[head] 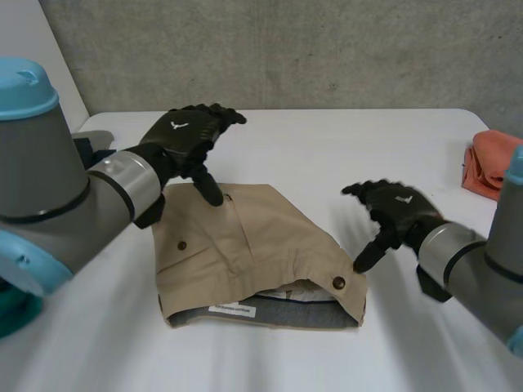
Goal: Fold the laundry.
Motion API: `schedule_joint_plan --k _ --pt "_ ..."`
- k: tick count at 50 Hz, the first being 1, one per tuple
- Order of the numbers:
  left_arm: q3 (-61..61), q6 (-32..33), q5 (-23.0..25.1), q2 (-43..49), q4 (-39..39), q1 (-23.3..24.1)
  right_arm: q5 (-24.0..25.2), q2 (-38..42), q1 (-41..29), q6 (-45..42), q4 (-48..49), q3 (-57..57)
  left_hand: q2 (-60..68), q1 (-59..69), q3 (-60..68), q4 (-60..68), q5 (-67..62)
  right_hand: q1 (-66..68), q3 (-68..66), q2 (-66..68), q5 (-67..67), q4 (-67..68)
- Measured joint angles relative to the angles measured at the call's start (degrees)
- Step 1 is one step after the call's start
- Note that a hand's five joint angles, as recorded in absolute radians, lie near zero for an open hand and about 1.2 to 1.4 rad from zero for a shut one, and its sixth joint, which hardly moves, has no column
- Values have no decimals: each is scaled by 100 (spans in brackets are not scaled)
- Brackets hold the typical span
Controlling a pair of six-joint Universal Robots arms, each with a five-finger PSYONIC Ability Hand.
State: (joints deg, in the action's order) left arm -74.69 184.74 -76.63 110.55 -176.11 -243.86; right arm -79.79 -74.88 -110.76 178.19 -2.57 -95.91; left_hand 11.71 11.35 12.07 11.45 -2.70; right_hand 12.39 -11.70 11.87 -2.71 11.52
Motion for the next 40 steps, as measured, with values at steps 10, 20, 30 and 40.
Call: schedule_joint_plan --k 10,20,30,40 --pt "1091 1388 124 1702 572 -521 -116 -17 -767 961 41 -398 8 13 3 11 0 0 0 0 0 0" --pt "2056 1841 -44 2337 989 -341 -641 666 -1051 754 612 -44 5505 5496 5437 5555 -5112 5020 -5194 5262 -5027 5222" --pt "2507 860 -1034 1232 150 -35 -546 793 -787 -418 1089 1621 5648 5496 5591 5718 -5172 5167 -5614 5537 -5386 5674" --pt "972 39 -1707 -167 -94 582 -548 1307 -530 -1197 1600 4013 5669 5496 5600 5720 -5254 5206 -5614 5537 -5513 5675"
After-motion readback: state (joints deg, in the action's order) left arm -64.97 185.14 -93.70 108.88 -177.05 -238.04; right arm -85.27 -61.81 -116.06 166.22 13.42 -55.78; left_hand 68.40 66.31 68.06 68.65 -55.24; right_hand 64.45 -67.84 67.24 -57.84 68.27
